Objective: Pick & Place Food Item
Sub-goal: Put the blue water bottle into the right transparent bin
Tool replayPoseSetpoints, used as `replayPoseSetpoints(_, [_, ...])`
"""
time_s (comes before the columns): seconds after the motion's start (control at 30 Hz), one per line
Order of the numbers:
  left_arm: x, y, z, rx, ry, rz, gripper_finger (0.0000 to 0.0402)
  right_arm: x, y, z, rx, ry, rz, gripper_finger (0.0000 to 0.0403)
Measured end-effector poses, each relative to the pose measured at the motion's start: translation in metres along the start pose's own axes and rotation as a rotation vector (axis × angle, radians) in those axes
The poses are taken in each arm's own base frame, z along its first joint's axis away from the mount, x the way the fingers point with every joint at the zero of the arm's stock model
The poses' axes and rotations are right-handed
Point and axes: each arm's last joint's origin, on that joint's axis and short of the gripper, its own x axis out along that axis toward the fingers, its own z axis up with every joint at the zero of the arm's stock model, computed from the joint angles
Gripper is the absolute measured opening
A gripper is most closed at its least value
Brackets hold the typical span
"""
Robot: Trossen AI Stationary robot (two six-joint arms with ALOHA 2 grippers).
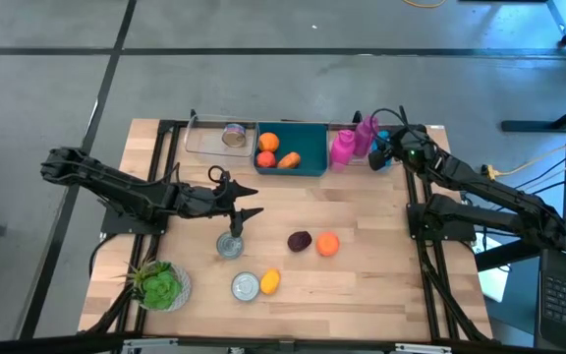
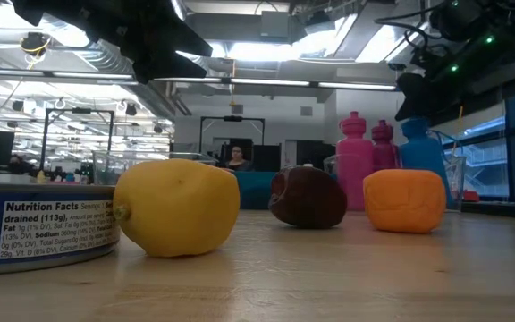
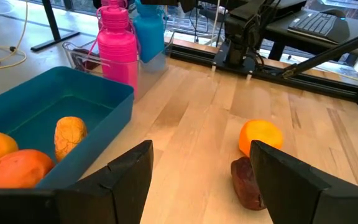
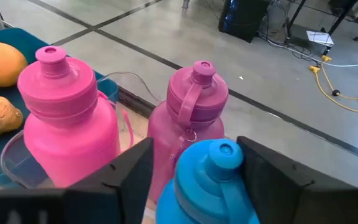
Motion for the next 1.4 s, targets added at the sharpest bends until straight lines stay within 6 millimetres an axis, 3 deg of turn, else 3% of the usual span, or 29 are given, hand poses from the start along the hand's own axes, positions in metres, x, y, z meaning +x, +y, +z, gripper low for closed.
replayPoseSetpoints(0.27, [0.0, 0.0, 0.0, 0.0, -0.001, -0.001, 0.026, -0.005, -0.002, 0.002, 0.011, -0.011, 0.012, 0.0256])
replayPoseSetpoints(0.7, [0.0, 0.0, 0.0, 0.002, 0.0, 0.0, 0.026, -0.026, -0.008, 0.037, 0.031, -0.068, 0.057, 0.0252])
replayPoseSetpoints(1.4, [0.0, 0.0, 0.0, 0.002, 0.0, 0.0, 0.026, -0.026, -0.007, 0.033, 0.021, -0.03, 0.109, 0.0252])
